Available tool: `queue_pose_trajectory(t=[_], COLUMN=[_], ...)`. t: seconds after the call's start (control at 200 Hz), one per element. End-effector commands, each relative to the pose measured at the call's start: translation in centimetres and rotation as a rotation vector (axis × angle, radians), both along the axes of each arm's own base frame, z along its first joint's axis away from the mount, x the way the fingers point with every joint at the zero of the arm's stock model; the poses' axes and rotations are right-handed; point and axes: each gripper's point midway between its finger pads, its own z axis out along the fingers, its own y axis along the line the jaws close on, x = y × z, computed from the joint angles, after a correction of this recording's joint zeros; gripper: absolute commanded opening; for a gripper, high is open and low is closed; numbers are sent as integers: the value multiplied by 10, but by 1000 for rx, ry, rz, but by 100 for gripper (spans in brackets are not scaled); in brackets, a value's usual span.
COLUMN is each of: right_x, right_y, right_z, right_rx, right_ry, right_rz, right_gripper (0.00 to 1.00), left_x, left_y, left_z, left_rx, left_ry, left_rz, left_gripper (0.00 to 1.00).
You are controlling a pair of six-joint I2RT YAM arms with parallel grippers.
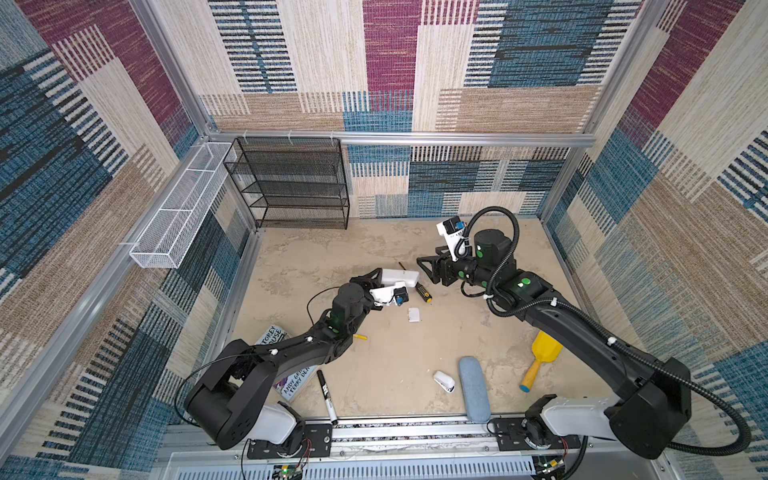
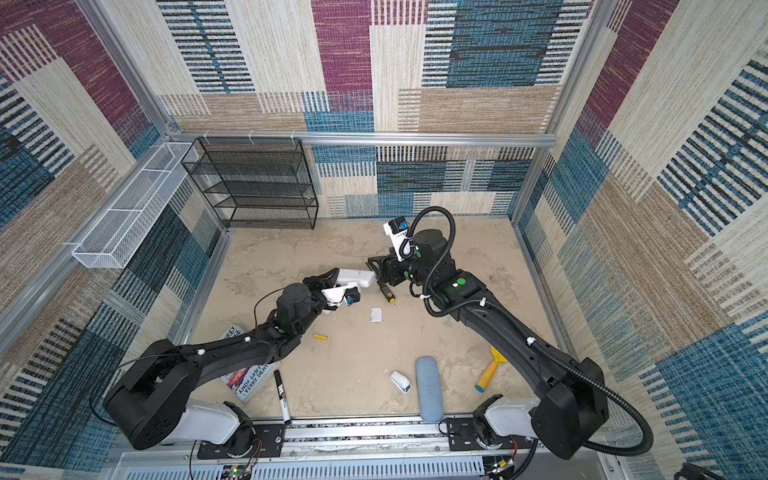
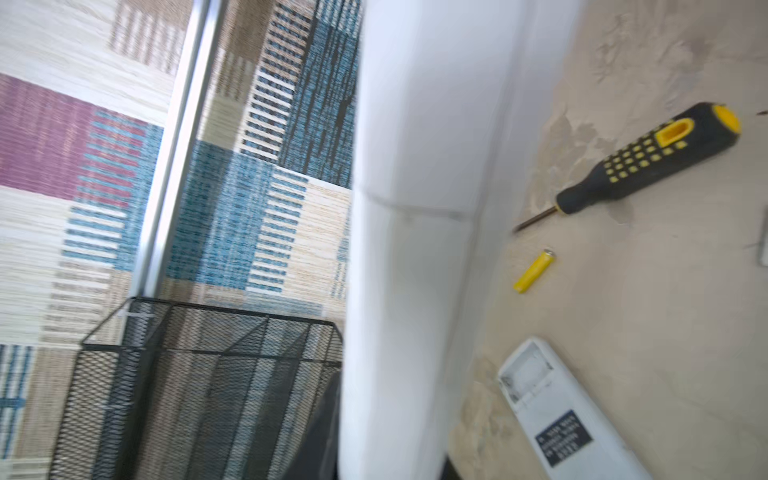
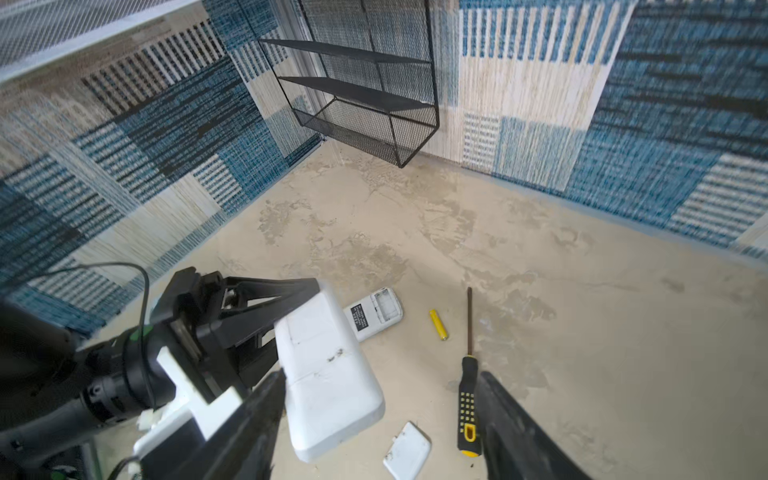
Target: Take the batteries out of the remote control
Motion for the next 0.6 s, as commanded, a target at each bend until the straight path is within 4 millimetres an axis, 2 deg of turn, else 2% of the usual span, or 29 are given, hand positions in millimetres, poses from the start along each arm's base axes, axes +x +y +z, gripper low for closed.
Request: queue_pose_trajectory(t=[0.0, 0.195, 0.305, 0.436, 0.596], right_x=[-6, -5, -4, -6, -9], right_y=[12, 22, 19, 16, 25], right_z=[2, -1, -11, -21, -24], right_rx=[201, 236, 221, 220, 254], right_ry=[200, 284, 320, 342, 366], right_rz=[20, 53, 25, 8, 53], right_gripper=[72, 69, 67, 65, 59], left_x=[0, -4, -8, -12, -15], left_y=[6, -1, -3, -4, -6], left_z=[54, 60, 67, 66, 62], left_rx=[-35, 43, 60, 93, 109], left_ry=[-269, -366, -400, -405, -401], left_rz=[46, 56, 65, 60, 53], left_gripper=[0, 0, 0, 0, 0])
